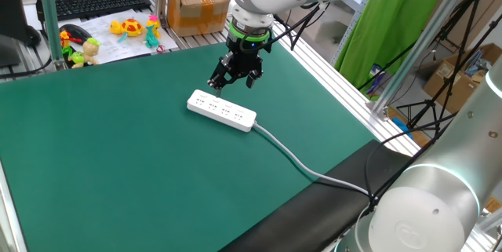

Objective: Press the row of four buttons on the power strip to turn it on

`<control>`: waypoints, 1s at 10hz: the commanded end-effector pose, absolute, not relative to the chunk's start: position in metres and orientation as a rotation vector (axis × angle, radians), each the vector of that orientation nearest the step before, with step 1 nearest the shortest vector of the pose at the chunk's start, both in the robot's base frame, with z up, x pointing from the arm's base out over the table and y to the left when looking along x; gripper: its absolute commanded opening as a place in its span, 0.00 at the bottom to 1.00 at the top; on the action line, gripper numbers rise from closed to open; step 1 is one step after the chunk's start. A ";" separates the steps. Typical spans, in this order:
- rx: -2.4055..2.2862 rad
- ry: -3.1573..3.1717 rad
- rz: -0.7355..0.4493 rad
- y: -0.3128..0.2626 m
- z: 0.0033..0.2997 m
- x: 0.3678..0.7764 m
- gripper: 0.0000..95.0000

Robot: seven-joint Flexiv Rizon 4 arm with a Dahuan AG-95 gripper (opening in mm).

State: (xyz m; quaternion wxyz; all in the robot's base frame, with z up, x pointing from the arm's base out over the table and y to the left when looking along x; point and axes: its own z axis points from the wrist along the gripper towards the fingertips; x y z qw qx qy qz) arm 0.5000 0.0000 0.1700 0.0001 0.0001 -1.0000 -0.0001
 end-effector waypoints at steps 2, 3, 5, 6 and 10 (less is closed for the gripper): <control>-0.135 -3.139 0.048 0.002 0.165 0.499 0.00; -0.146 -3.142 0.050 0.005 0.160 0.491 0.00; -0.157 -3.143 0.057 0.008 0.156 0.481 0.00; -0.163 -3.141 0.057 0.009 0.158 0.483 0.00; -0.029 -3.140 0.060 0.007 0.160 0.485 0.00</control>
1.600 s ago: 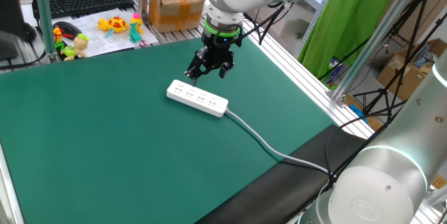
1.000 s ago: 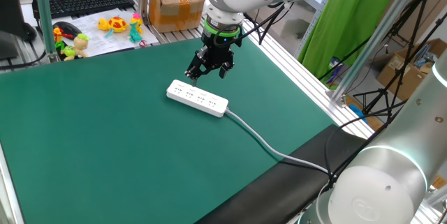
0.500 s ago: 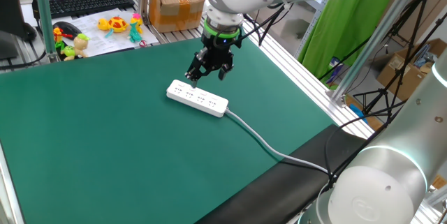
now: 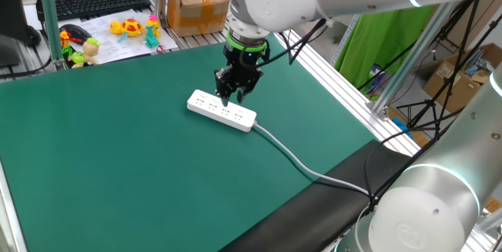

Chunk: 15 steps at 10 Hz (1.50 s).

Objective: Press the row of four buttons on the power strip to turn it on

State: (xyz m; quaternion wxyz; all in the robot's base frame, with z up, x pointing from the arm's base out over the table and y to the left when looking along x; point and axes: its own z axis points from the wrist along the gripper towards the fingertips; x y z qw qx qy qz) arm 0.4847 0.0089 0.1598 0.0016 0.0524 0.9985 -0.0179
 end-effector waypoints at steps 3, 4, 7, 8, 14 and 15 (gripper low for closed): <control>-0.148 3.144 -0.072 0.001 0.165 0.500 0.00; -0.240 3.144 -0.077 -0.006 0.167 0.511 0.00; -0.384 3.139 -0.091 -0.021 0.170 0.542 0.00; -0.384 3.134 -0.085 -0.031 0.166 0.551 0.00; -0.109 3.154 0.088 -0.069 0.147 0.549 0.00; -0.053 3.150 0.088 -0.069 0.145 0.550 0.00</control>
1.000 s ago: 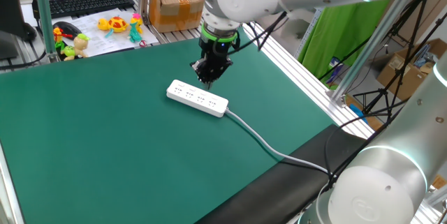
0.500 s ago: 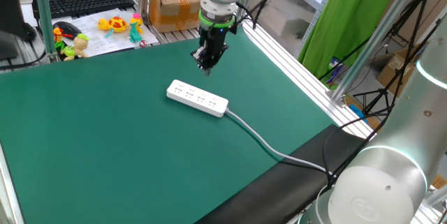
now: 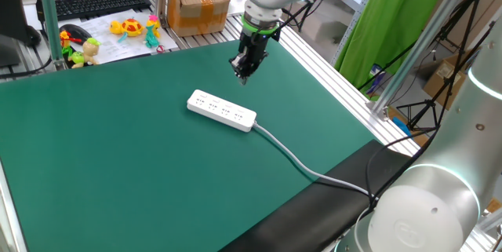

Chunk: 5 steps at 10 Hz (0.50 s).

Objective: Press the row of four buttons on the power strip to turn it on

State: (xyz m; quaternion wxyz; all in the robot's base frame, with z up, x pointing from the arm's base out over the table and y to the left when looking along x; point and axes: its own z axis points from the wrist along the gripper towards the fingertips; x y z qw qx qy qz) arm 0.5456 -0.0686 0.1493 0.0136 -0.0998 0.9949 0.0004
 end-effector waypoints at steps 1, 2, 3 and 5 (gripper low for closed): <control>-0.019 3.146 0.088 -0.069 0.145 0.550 0.00; 0.004 3.154 0.087 -0.069 0.145 0.550 0.00; 0.062 3.158 0.083 -0.069 0.145 0.550 0.00; 0.192 3.151 0.074 -0.069 0.145 0.550 0.00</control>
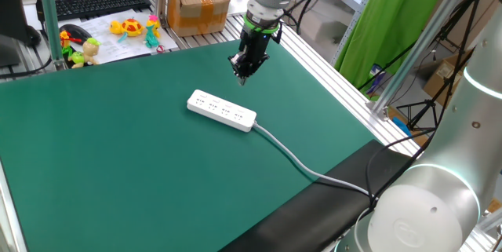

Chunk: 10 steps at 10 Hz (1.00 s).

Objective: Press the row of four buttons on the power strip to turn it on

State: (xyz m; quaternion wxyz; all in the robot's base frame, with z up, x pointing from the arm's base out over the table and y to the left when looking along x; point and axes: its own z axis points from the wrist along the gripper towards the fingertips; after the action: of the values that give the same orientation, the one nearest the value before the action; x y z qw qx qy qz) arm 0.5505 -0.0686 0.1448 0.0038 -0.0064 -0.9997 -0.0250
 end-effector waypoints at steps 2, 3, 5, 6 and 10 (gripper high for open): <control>-0.258 -3.111 -0.087 -0.069 0.145 0.550 0.00; -0.194 -3.119 -0.084 -0.069 0.145 0.550 0.00; -0.101 -3.124 -0.072 -0.069 0.145 0.550 0.00; -0.098 -3.123 -0.063 -0.069 0.145 0.550 0.00; -0.146 -3.126 -0.044 -0.069 0.145 0.550 0.00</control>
State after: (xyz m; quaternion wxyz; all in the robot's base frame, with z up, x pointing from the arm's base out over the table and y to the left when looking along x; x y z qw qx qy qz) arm 0.5505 -0.0686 0.1445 0.0065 -0.0388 -0.9991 -0.0153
